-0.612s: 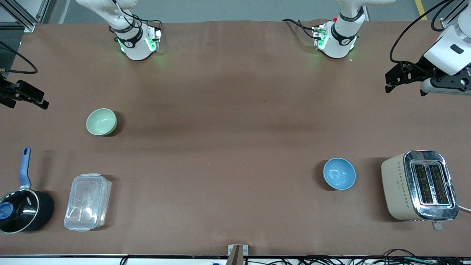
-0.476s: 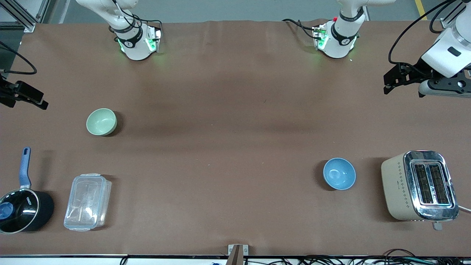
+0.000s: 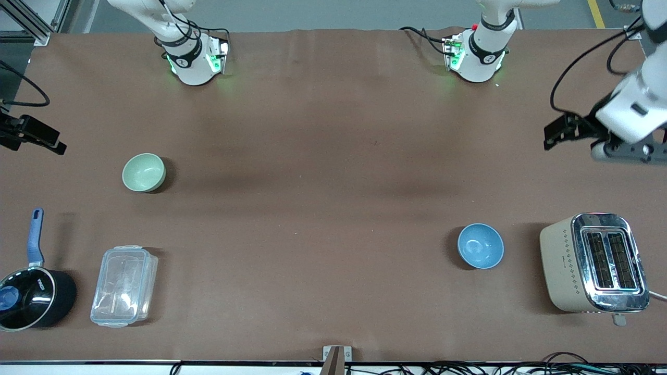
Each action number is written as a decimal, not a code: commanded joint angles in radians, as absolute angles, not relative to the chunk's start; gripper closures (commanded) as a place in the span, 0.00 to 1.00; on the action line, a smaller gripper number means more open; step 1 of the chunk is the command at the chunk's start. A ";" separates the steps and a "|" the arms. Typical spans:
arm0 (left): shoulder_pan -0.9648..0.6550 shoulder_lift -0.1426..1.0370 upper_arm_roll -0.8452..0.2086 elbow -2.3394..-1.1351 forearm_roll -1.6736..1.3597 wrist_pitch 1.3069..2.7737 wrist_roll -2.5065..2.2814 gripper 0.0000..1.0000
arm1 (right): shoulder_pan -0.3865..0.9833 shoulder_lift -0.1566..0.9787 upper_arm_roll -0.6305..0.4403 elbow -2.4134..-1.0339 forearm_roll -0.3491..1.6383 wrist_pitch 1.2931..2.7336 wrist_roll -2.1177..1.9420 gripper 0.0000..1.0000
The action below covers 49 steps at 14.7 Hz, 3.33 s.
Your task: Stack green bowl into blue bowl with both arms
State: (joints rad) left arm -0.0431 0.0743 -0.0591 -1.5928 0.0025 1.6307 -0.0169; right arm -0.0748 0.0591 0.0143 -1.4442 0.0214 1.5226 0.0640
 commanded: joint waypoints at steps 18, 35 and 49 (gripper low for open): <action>-0.028 0.595 -0.060 -1.799 0.043 2.463 -0.083 0.47 | -0.360 0.104 0.017 -2.077 0.049 1.911 -0.138 0.01; -0.184 0.508 -0.411 -1.795 0.046 2.344 -0.823 1.00 | -0.429 0.486 0.023 -2.023 0.064 2.099 -0.274 0.61; -0.526 0.724 -0.359 -1.612 0.287 2.384 -1.313 0.01 | -0.408 0.361 0.026 -2.019 0.245 1.783 -0.342 0.99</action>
